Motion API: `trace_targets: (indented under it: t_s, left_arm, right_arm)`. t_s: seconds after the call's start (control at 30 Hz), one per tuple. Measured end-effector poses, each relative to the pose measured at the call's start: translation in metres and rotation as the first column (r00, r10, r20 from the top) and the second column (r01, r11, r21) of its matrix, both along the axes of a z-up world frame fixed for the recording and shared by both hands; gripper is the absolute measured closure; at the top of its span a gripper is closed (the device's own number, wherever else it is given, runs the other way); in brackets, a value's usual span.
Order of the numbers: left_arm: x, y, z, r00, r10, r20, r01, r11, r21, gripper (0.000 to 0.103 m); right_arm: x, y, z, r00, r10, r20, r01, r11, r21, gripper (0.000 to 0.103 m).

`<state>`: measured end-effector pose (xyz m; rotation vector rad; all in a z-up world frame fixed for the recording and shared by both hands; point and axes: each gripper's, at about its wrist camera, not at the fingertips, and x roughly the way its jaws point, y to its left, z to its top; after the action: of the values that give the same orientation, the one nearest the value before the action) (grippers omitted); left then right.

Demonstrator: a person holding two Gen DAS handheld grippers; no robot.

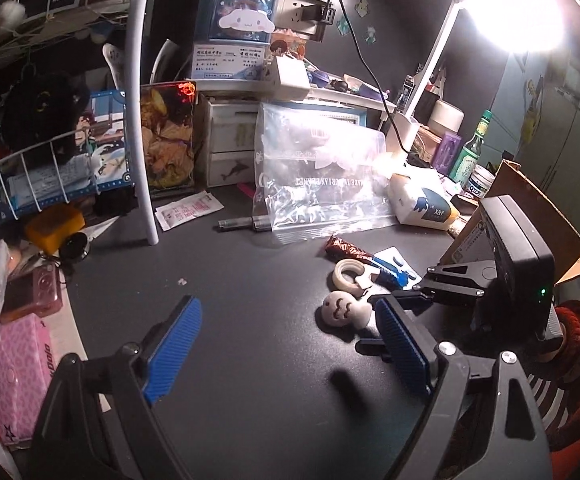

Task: Organize objects
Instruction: 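Grasp the white round face figurine with the right gripper, then carry the figurine into the cardboard box and open the right gripper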

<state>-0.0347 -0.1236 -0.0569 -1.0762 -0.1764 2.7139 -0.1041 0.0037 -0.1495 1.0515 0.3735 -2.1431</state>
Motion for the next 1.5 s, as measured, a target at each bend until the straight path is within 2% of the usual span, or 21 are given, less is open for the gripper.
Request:
trace_targets:
  t_s: [0.17, 0.23, 0.27, 0.4, 0.57, 0.6, 0.63, 0.73, 0.8, 0.93, 1.0, 1.3, 1.5]
  left_arm:
    - [-0.003, -0.001, 0.0, 1.0, 0.013, 0.003, -0.013, 1.0, -0.007, 0.016]
    - [-0.003, -0.001, -0.002, 1.0, 0.02, 0.012, -0.02, 1.0, -0.015, 0.016]
    - [-0.003, -0.001, -0.003, 1.0, 0.021, 0.019, -0.021, 1.0, -0.016, 0.016]
    - [-0.002, 0.004, -0.004, 0.999, 0.008, 0.035, -0.008, 1.0, -0.007, 0.016]
    - [0.003, 0.018, 0.003, 0.996, -0.076, 0.043, 0.072, 0.995, 0.069, 0.017]
    - [0.005, 0.022, 0.007, 0.995, -0.097, 0.037, 0.093, 0.991, 0.091, 0.018]
    - [0.008, 0.026, 0.012, 0.992, -0.124, 0.028, 0.12, 0.986, 0.118, 0.024]
    - [0.016, 0.039, 0.028, 0.98, -0.199, 0.006, 0.195, 0.965, 0.173, 0.037]
    - [0.021, 0.048, 0.04, 0.974, -0.227, -0.013, 0.226, 0.958, 0.179, 0.041]
    - [0.028, 0.067, 0.066, 0.958, -0.282, -0.049, 0.286, 0.941, 0.182, 0.058]
    - [0.029, 0.079, 0.079, 0.95, -0.307, -0.064, 0.313, 0.934, 0.17, 0.062]
    - [0.003, 0.14, 0.12, 0.913, -0.399, -0.083, 0.406, 0.907, 0.108, 0.064]
    - [-0.032, 0.197, 0.135, 0.866, -0.497, -0.064, 0.501, 0.861, 0.087, 0.064]
  right_arm:
    - [-0.005, -0.008, -0.004, 1.0, -0.004, -0.023, 0.005, 1.0, 0.018, 0.064]
    - [-0.008, -0.01, -0.008, 1.0, -0.006, -0.028, 0.007, 0.999, 0.036, 0.075]
    - [-0.01, -0.01, -0.01, 1.0, -0.003, -0.019, 0.004, 0.999, 0.04, 0.084]
    - [-0.006, -0.008, -0.01, 1.0, -0.003, -0.029, 0.004, 0.999, 0.042, 0.086]
    - [0.016, -0.003, 0.015, 0.999, 0.028, -0.035, -0.029, 0.998, -0.047, 0.086]
    - [0.024, -0.002, 0.025, 0.998, 0.041, -0.045, -0.044, 0.997, -0.07, 0.086]
    - [0.029, -0.002, 0.031, 0.997, 0.048, -0.052, -0.052, 0.995, -0.083, 0.086]
    - [0.053, 0.001, 0.062, 0.991, 0.069, -0.113, -0.083, 0.989, -0.126, 0.086]
    - [0.067, 0.007, 0.081, 0.985, 0.073, -0.156, -0.096, 0.985, -0.146, 0.086]
    - [0.09, 0.018, 0.11, 0.968, 0.078, -0.237, -0.118, 0.98, -0.161, 0.087]
    - [0.098, 0.026, 0.123, 0.96, 0.064, -0.271, -0.111, 0.981, -0.161, 0.087]
    - [0.103, 0.077, 0.161, 0.958, -0.038, -0.284, -0.018, 0.981, -0.192, 0.086]
    - [0.095, 0.129, 0.178, 0.952, -0.154, -0.264, 0.107, 0.977, -0.184, 0.087]
